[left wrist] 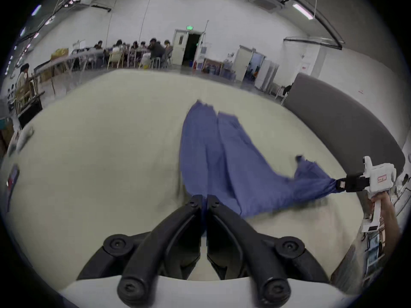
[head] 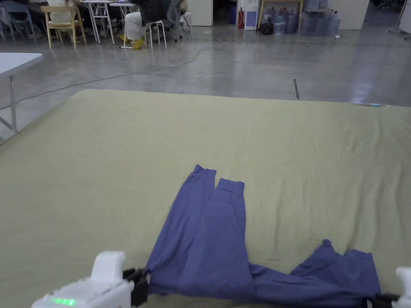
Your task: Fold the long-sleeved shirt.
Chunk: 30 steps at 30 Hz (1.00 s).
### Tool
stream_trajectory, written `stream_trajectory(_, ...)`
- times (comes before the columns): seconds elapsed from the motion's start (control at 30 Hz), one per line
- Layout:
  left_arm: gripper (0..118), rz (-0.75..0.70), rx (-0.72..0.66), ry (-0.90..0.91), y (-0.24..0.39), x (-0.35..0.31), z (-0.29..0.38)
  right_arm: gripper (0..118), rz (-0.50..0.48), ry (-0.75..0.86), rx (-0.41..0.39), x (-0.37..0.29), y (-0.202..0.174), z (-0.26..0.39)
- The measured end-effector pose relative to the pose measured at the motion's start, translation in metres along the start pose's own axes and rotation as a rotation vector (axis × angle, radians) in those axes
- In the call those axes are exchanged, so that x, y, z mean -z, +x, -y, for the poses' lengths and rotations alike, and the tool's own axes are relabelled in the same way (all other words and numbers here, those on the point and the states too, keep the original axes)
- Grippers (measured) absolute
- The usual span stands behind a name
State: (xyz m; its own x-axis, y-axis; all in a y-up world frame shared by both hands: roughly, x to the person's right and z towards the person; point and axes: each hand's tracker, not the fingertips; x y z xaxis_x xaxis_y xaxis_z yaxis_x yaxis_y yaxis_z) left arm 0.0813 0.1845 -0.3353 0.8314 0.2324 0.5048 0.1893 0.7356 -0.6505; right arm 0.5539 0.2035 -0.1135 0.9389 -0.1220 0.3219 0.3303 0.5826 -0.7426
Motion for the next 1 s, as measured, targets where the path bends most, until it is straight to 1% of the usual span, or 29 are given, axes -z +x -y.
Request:
stream_trajectory(0.1, 1, -0.008, -0.002, -0.022, 0.002, -0.019, 0.034, 7, -0.015, -0.050, 0.024, 0.000, 0.004, 0.037)
stream_trajectory(0.13, 1, 0.002, 0.001, -0.035, 0.001, -0.018, 0.039, 7, -0.005, -0.060, 0.028, 0.003, 0.004, 0.043)
stream_trajectory(0.23, 1, -0.012, 0.028, -0.055, 0.005, -0.010, 0.043, 7, 0.003, -0.065, 0.030, 0.017, 0.006, 0.048)
stream_trajectory(0.3, 1, -0.015, 0.012, -0.029, 0.003, -0.008, 0.039, 7, 0.008, -0.053, 0.038, 0.019, 0.005, 0.045)
stream_trajectory(0.33, 5, -0.007, -0.011, -0.002, 0.003, -0.008, 0.034, 13, 0.006, -0.044, 0.041, 0.016, 0.005, 0.043)
stream_trajectory(0.37, 40, 0.008, -0.043, -0.005, 0.001, -0.010, 0.027, 40, 0.003, -0.033, 0.045, 0.012, 0.005, 0.041)
stream_trajectory(0.4, 93, 0.000, -0.053, -0.016, -0.001, -0.012, 0.022, 84, 0.010, -0.023, 0.052, 0.005, 0.005, 0.039)
stream_trajectory(0.43, 118, 0.003, -0.056, -0.029, 0.000, -0.016, 0.015, 118, 0.026, -0.021, 0.053, -0.002, 0.004, 0.037)
stream_trajectory(0.47, 118, 0.032, -0.066, 0.064, 0.004, -0.031, 0.007, 117, 0.036, 0.038, 0.071, -0.018, 0.001, 0.040)
stream_trajectory(0.5, 118, 0.043, -0.052, 0.070, 0.006, -0.039, 0.000, 115, 0.039, 0.084, 0.053, -0.029, 0.001, 0.034)
stream_trajectory(0.53, 118, 0.035, -0.047, 0.068, 0.010, -0.049, -0.007, 116, 0.053, 0.106, 0.070, -0.042, 0.003, 0.035)
stream_trajectory(0.57, 118, 0.026, -0.044, 0.064, 0.006, -0.055, -0.005, 113, 0.076, 0.117, 0.097, -0.056, 0.006, 0.037)
stream_trajectory(0.6, 118, 0.021, -0.044, 0.066, 0.002, -0.060, 0.000, 105, 0.089, 0.128, 0.139, -0.066, 0.007, 0.037)
stream_trajectory(0.63, 108, 0.020, -0.045, 0.072, 0.002, -0.068, -0.001, 76, 0.072, 0.147, 0.179, -0.075, 0.010, 0.039)
stream_trajectory(0.67, 54, 0.022, -0.045, 0.083, 0.002, -0.075, 0.000, 3, 0.044, 0.165, 0.208, -0.081, 0.016, 0.038)
stream_trajectory(0.7, 0, 0.030, -0.038, 0.106, 0.003, -0.079, 0.001, 2, 0.038, 0.173, 0.236, -0.082, 0.019, 0.039)
stream_trajectory(0.73, 0, 0.020, -0.031, 0.096, 0.000, -0.073, 0.001, 2, 0.078, 0.187, 0.259, -0.087, 0.019, 0.041)
stream_trajectory(0.77, 0, -0.010, -0.019, 0.100, 0.002, -0.075, 0.004, 2, 0.066, 0.166, 0.233, -0.088, 0.018, 0.041)
stream_trajectory(0.83, 0, 0.014, -0.022, 0.072, 0.004, -0.072, 0.009, 2, 0.067, 0.151, 0.211, -0.084, 0.018, 0.042)
stream_trajectory(0.87, 0, 0.045, -0.086, 0.035, 0.001, -0.066, 0.011, 2, 0.072, 0.152, 0.210, -0.084, 0.017, 0.043)
stream_trajectory(0.97, 0, 0.061, -0.079, 0.036, 0.011, -0.063, 0.008, 2, 0.063, 0.134, 0.215, -0.079, 0.020, 0.045)
stream_trajectory(1.0, 0, 0.002, 0.041, 0.115, 0.003, -0.067, -0.007, 2, 0.063, 0.133, 0.215, -0.078, 0.021, 0.044)
